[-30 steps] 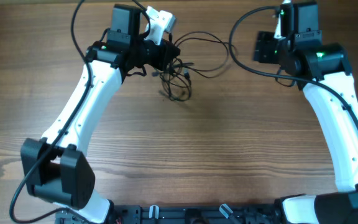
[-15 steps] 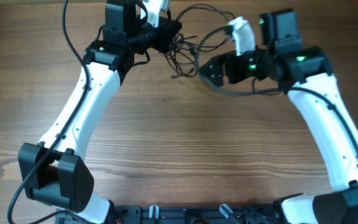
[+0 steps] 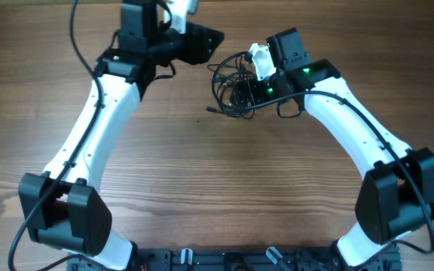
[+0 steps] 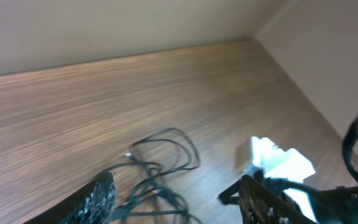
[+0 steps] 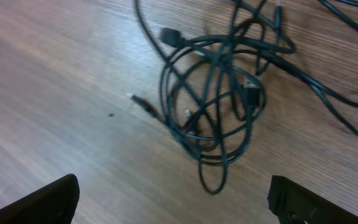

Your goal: Untangle cables

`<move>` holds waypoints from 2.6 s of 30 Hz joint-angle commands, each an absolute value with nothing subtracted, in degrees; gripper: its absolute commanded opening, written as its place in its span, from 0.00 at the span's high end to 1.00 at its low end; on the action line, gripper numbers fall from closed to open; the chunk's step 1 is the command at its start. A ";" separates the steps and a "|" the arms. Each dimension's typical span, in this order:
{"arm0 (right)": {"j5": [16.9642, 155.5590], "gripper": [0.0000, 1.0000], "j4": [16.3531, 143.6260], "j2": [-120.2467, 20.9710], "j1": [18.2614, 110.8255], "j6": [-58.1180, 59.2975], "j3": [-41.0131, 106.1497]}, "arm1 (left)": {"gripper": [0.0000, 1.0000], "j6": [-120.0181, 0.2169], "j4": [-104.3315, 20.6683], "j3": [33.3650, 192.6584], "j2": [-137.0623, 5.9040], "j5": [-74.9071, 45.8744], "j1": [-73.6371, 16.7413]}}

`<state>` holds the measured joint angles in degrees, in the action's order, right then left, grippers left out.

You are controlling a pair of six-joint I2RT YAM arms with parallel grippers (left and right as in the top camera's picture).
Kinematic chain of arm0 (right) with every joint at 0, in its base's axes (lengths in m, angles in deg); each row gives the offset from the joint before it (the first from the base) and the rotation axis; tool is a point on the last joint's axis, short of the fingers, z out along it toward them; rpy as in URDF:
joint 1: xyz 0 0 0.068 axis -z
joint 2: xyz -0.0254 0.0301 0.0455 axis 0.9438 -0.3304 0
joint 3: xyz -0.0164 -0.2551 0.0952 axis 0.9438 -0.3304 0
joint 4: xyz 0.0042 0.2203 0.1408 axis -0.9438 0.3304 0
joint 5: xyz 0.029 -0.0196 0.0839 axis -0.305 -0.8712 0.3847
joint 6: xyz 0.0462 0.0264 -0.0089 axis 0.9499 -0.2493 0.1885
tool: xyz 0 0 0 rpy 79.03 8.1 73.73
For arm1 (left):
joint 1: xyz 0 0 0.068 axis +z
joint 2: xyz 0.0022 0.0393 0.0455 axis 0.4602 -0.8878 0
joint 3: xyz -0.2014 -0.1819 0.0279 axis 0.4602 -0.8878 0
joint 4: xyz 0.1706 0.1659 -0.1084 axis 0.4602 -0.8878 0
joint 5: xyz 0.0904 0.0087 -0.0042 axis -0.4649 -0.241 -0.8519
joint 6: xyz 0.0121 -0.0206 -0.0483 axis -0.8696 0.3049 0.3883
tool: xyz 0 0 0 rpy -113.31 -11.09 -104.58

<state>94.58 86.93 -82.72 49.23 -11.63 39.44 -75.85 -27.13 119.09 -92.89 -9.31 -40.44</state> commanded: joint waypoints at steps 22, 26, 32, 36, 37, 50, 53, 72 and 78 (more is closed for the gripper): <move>91.12 0.87 73.40 -91.81 49.01 -7.15 39.03 | 0.24 -76.59 -39.94 119.28 -91.32 -10.71 -31.26; 91.82 0.96 73.38 -91.46 49.01 -4.18 39.05 | 0.24 -76.59 -41.41 119.28 -91.32 -10.69 -31.30; 97.38 0.96 74.23 -77.14 49.04 -4.15 41.21 | 0.20 -82.14 -48.71 119.26 -91.34 -9.99 -33.53; 96.28 0.96 76.57 -68.93 49.01 -4.18 41.23 | 0.00 -83.95 -47.70 119.26 -91.38 -9.16 -38.43; 96.57 0.96 80.42 -67.46 49.01 -4.15 41.23 | 0.00 -83.93 -46.10 119.26 -91.38 -9.14 -40.50; 90.53 0.96 85.81 -56.05 49.34 -3.91 41.26 | 0.00 -83.93 -41.58 119.26 -102.68 -3.15 -46.36; 89.86 0.96 85.60 -55.94 50.61 -2.73 41.26 | 0.00 -84.00 -42.52 119.26 -105.50 -3.13 -47.96; 88.79 0.96 78.06 -56.77 54.08 0.83 41.23 | 0.02 -103.45 -45.30 119.28 -106.77 18.38 -48.90; 92.76 0.96 76.96 -56.77 54.08 2.43 41.23 | 0.13 -103.43 -41.41 119.26 -106.77 18.47 -52.22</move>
